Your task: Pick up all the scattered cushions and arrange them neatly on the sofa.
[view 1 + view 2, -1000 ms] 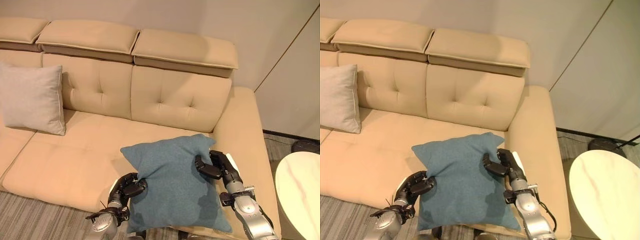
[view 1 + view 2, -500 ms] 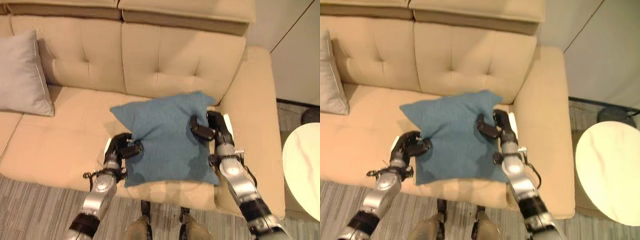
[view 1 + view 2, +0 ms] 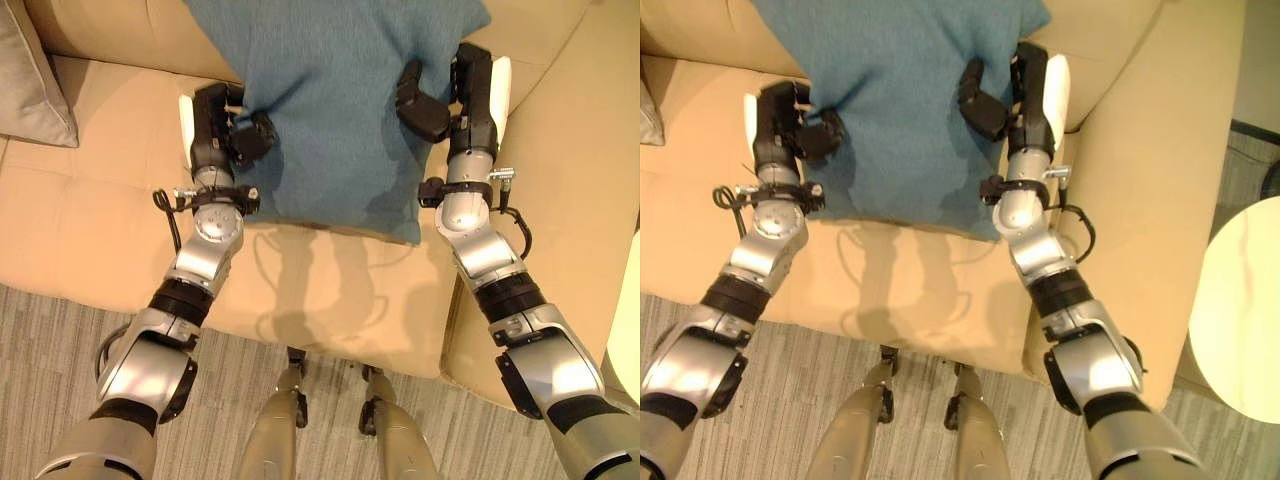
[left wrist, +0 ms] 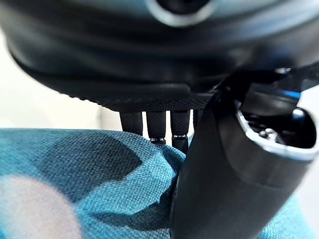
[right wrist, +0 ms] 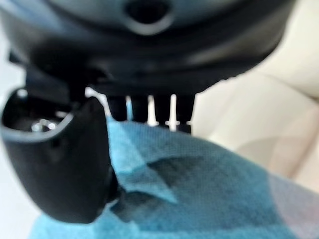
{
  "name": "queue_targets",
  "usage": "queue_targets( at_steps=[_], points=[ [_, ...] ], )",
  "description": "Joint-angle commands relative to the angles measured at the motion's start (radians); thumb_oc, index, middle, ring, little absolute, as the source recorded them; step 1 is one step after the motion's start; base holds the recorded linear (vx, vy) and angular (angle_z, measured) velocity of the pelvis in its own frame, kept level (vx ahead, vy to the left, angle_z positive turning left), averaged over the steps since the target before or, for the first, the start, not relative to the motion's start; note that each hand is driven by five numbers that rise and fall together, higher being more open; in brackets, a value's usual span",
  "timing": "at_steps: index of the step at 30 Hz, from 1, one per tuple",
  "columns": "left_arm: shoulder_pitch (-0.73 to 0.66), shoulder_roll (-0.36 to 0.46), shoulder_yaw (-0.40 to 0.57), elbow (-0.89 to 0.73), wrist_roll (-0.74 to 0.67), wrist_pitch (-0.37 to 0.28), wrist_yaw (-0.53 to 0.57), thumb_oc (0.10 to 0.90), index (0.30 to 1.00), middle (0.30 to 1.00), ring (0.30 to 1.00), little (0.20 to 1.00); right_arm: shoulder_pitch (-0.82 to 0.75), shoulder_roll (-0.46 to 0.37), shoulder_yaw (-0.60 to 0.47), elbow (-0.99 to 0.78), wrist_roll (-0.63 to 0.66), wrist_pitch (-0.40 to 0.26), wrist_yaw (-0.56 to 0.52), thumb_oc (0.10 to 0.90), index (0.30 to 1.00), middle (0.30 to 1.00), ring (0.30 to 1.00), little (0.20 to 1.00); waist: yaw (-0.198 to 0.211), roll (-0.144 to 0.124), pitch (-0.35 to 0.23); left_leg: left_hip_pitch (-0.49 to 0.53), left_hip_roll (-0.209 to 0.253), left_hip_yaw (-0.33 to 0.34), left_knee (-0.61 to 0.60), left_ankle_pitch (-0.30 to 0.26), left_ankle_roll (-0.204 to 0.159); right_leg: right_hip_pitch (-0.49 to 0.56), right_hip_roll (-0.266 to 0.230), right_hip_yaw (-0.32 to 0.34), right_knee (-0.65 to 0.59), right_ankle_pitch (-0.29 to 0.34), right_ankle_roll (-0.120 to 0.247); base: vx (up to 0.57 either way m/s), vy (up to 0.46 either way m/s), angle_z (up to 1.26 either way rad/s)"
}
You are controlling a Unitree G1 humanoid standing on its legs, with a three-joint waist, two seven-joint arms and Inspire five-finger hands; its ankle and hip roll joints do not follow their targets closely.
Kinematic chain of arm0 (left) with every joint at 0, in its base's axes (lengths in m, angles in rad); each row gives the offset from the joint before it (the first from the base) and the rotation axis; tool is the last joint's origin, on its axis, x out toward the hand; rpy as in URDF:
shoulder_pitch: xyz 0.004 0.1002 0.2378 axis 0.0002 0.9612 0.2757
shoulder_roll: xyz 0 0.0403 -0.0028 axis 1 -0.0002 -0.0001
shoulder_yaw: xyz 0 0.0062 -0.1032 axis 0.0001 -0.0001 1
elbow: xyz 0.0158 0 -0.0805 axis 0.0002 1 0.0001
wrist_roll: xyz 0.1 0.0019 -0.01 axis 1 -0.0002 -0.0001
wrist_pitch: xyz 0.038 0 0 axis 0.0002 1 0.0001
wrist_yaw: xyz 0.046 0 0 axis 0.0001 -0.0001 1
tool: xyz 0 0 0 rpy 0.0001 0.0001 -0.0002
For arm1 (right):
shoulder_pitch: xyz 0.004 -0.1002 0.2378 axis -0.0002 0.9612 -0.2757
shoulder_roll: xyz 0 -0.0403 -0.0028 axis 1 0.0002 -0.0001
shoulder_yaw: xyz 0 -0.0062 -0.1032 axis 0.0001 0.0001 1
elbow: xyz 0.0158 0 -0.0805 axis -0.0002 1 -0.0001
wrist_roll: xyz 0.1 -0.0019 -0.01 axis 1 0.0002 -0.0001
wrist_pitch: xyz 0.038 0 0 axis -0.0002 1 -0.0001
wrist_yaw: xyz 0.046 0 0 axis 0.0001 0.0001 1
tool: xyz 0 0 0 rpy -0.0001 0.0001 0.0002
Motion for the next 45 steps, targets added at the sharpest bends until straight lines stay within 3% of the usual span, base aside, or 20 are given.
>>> queue_targets(
  at_steps=[1,3,4,5,6,17,18,21,24,31,34,39,45],
  points=[
    [-0.167,0.016,-0.071,-0.068,0.067,-0.199,0.06,0.4,0.3,0.3,0.3,0.3,-0.09,0.032,0.038,-0.085,-0.083,-0.125,-0.062,0.4,0.3,0.3,0.3,0.3,0.024,0.003,-0.158,0.095,0.016,-0.007,0.05,-0.108,-0.043,-0.019,-0.032,0.027,0.102,-0.088,0.15,0.0,-0.01,-0.6],
    [-0.172,0.011,-0.066,-0.075,0.067,-0.205,0.073,0.4,0.3,0.3,0.3,0.3,-0.103,0.032,0.04,-0.08,-0.087,-0.124,-0.074,0.4,0.3,0.3,0.3,0.3,0.024,0.002,-0.157,0.088,0.016,-0.008,0.047,-0.104,-0.044,-0.026,-0.031,0.027,0.098,-0.086,0.151,0.0,-0.009,-0.37],
    [-0.178,0.003,-0.068,-0.069,0.067,-0.202,0.073,0.576,0.564,0.564,0.564,0.564,-0.109,0.023,0.043,-0.07,-0.093,-0.122,-0.077,0.497,0.446,0.446,0.446,0.446,0.021,0.001,-0.158,0.082,0.016,-0.01,0.044,-0.1,-0.044,-0.031,-0.032,0.027,0.095,-0.084,0.151,0.0,0.001,0.22],
    [-0.179,0.003,-0.069,-0.068,0.067,-0.202,0.073,0.8,0.9,0.9,0.9,0.9,-0.11,0.023,0.043,-0.07,-0.092,-0.122,-0.078,0.762,0.844,0.844,0.844,0.844,0.021,0.001,-0.159,0.082,0.016,-0.01,0.044,-0.1,-0.044,-0.032,-0.032,0.027,0.095,-0.084,0.151,0.0,0.004,0.25],
    [-0.174,0.003,-0.069,-0.065,0.064,-0.201,0.071,0.8,0.9,0.9,0.9,0.9,-0.108,0.023,0.043,-0.068,-0.09,-0.12,-0.077,0.8,0.9,0.9,0.9,0.9,0.02,0.001,-0.158,0.08,0.015,-0.009,0.04,-0.098,-0.044,-0.034,-0.032,0.028,0.093,-0.084,0.15,-0.01,0.007,0.25],
    [-0.018,0.089,-0.029,-0.103,0.124,-0.15,-0.003,0.8,0.9,0.9,0.9,0.9,0.108,-0.004,-0.033,-0.105,-0.068,-0.123,-0.02,0.8,0.9,0.9,0.9,0.9,0.002,0.017,-0.161,0.082,0.011,-0.008,0.008,-0.083,-0.045,-0.048,-0.033,0.025,0.084,-0.084,0.146,-0.01,0.004,-0.02],
    [0.034,0.138,0.002,-0.101,0.134,-0.136,-0.026,0.8,0.9,0.9,0.9,0.9,0.182,-0.025,-0.07,-0.141,-0.059,-0.127,0.005,0.8,0.9,0.9,0.9,0.9,-0.003,0.021,-0.169,0.096,0.011,-0.006,0.001,-0.084,-0.043,-0.038,-0.031,0.026,0.08,-0.085,0.145,-0.02,0.002,-0.18],
    [0.077,0.172,0.029,-0.1,0.138,-0.131,-0.039,0.8,0.9,0.9,0.9,0.9,0.238,-0.039,-0.094,-0.164,-0.054,-0.127,0.022,0.8,0.9,0.9,0.9,0.9,-0.008,0.025,-0.176,0.109,0.012,-0.005,-0.007,-0.085,-0.042,-0.028,-0.031,0.025,0.075,-0.085,0.144,-0.01,0.001,-0.11],
    [0.207,0.221,0.107,-0.126,0.134,-0.126,-0.075,0.8,0.9,0.9,0.9,0.9,0.356,-0.065,-0.148,-0.205,-0.04,-0.127,0.073,0.8,0.9,0.9,0.9,0.9,-0.011,0.03,-0.191,0.135,0.01,0.003,-0.016,-0.091,-0.035,-0.002,-0.031,0.026,0.063,-0.086,0.144,0.0,0.008,-0.12],
    [0.424,0.147,0.211,-0.171,0.076,-0.127,-0.115,0.8,0.9,0.9,0.9,0.9,0.494,-0.068,-0.195,-0.233,-0.011,-0.12,0.145,0.8,0.9,0.9,0.9,0.9,-0.015,0.031,-0.201,0.157,0.009,0.003,-0.009,-0.098,-0.032,0.023,-0.034,0.019,0.066,-0.092,0.137,0.0,-0.002,-0.04],
    [0.509,0.055,0.234,-0.177,0.018,-0.126,-0.136,0.8,0.9,0.9,0.9,0.9,0.565,-0.049,-0.21,-0.244,-0.008,-0.109,0.182,0.8,0.9,0.9,0.9,0.9,-0.019,0.023,-0.197,0.162,0.01,0.001,0.008,-0.105,-0.031,0.035,-0.035,0.017,0.071,-0.097,0.132,0.0,-0.001,0.06],
    [0.524,0.006,0.227,-0.153,-0.01,-0.119,-0.143,0.8,0.9,0.9,0.9,0.9,0.6,-0.031,-0.222,-0.258,0.002,-0.108,0.199,0.8,0.9,0.9,0.9,0.9,-0.029,0.01,-0.188,0.147,0.013,0.005,0.039,-0.115,-0.028,0.028,-0.035,0.017,0.081,-0.096,0.13,0.0,0.003,0.03],
    [0.492,-0.025,0.236,-0.119,-0.006,-0.113,-0.099,0.8,0.9,0.9,0.9,0.9,0.657,0.03,-0.277,-0.308,0.068,-0.142,0.202,0.8,0.9,0.9,0.9,0.9,-0.061,-0.029,-0.17,0.092,0.019,0.016,0.096,-0.133,-0.024,-0.012,-0.034,0.033,0.091,-0.077,0.135,0.02,0.023,-0.05]
  ],
)
